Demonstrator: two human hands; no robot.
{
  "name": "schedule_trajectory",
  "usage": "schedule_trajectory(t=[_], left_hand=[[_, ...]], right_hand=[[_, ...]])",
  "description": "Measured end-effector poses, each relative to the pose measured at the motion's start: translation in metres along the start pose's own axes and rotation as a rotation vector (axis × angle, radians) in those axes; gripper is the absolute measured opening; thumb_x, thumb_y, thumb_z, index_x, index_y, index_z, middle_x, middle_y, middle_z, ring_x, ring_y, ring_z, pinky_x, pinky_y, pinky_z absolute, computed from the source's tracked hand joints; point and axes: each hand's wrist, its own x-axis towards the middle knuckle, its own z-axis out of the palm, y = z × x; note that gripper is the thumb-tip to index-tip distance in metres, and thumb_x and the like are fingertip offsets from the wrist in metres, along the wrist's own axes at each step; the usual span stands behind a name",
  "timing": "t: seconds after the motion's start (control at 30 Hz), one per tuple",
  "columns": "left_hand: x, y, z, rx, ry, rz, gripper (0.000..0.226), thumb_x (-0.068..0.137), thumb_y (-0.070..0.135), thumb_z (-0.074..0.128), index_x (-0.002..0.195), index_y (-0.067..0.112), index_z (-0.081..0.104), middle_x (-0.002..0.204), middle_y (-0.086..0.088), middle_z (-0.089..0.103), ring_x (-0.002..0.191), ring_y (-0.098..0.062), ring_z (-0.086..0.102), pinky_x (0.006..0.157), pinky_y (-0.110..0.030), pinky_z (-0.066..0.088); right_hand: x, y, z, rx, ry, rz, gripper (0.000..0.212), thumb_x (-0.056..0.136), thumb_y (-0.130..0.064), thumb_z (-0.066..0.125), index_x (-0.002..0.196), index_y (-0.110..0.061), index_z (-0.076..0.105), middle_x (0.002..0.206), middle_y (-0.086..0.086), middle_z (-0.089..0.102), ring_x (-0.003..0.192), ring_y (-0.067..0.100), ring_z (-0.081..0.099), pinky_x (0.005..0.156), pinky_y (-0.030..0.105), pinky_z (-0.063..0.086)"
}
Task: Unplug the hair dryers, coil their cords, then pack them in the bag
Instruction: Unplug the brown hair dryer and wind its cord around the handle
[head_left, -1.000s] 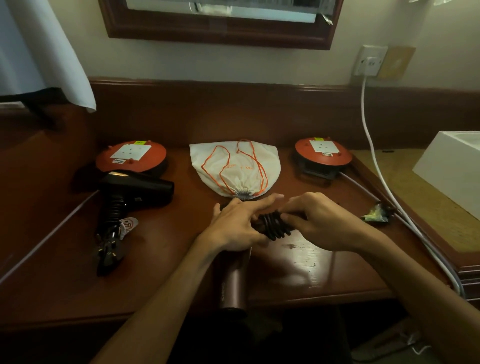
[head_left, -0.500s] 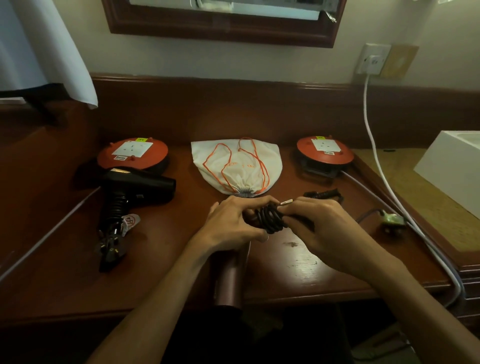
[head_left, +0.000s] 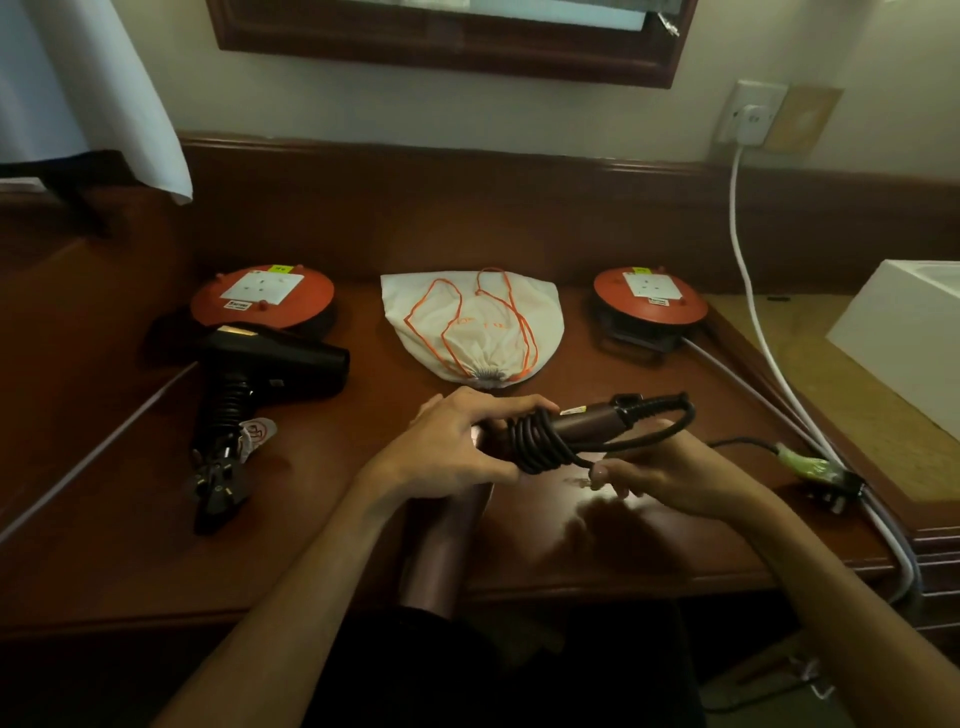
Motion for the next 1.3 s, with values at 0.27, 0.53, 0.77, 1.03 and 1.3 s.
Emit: schedule_trajectory(t=[0.27, 0.53, 0.77, 1.03, 1.3], left_hand=[[0.000, 0.013, 0.002, 0.207, -0.118, -0.073, 0.072, 0.073, 0.070, 0.077, 0.137, 0.065, 0.044, 0.126, 0.013, 0.054, 0.118, -0.001, 0.030, 0.121, -0.051, 0.010], [0.008, 0.037, 0.028, 0.463, -0.164, -0.021, 0.066, 0.079, 0.086, 0.052, 0.136, 0.054, 0.055, 0.109, 0.015, 0.058, 0.133, -0.008, 0.040, 0.124, -0.059, -0.003], [0.021, 0.040, 0.036, 0.523, -0.163, -0.077, 0.065, 0.080, 0.088, 0.048, 0.133, 0.051, 0.054, 0.120, 0.013, 0.065, 0.135, -0.015, 0.042, 0.120, -0.068, 0.000], [0.017, 0.041, 0.040, 0.521, -0.103, -0.097, 0.070, 0.077, 0.091, 0.048, 0.126, 0.041, 0.049, 0.115, 0.012, 0.064, 0.129, -0.015, 0.049, 0.122, -0.066, 0.003], [0.014, 0.035, 0.032, 0.464, -0.061, -0.137, 0.086, 0.082, 0.089, 0.033, 0.155, 0.056, 0.002, 0.117, 0.005, 0.063, 0.136, -0.020, 0.046, 0.121, -0.070, 0.002]], right_hand=[[0.057, 0.018, -0.037, -0.291, -0.240, 0.128, 0.010, 0.083, -0.004, 0.074, 0.074, -0.002, 0.069, 0.068, 0.012, 0.066, 0.059, 0.010, 0.057, 0.061, 0.027, 0.047], [0.080, -0.014, -0.036, -0.388, -0.396, 0.180, 0.008, 0.084, -0.016, 0.078, 0.085, -0.008, 0.077, 0.082, 0.005, 0.075, 0.077, 0.020, 0.072, 0.080, 0.045, 0.061], [0.065, -0.045, -0.041, -0.387, -0.187, 0.202, 0.008, 0.090, -0.013, 0.074, 0.082, -0.014, 0.077, 0.075, -0.002, 0.076, 0.065, 0.010, 0.069, 0.064, 0.023, 0.057], [0.036, -0.044, -0.032, -0.275, 0.100, 0.221, 0.018, 0.091, -0.006, 0.071, 0.104, -0.019, 0.071, 0.090, -0.005, 0.076, 0.081, 0.005, 0.073, 0.076, 0.026, 0.062], [0.019, -0.053, -0.022, -0.104, 0.237, 0.148, 0.018, 0.089, -0.002, 0.072, 0.098, -0.018, 0.073, 0.092, -0.005, 0.076, 0.085, 0.006, 0.074, 0.079, 0.030, 0.063]])
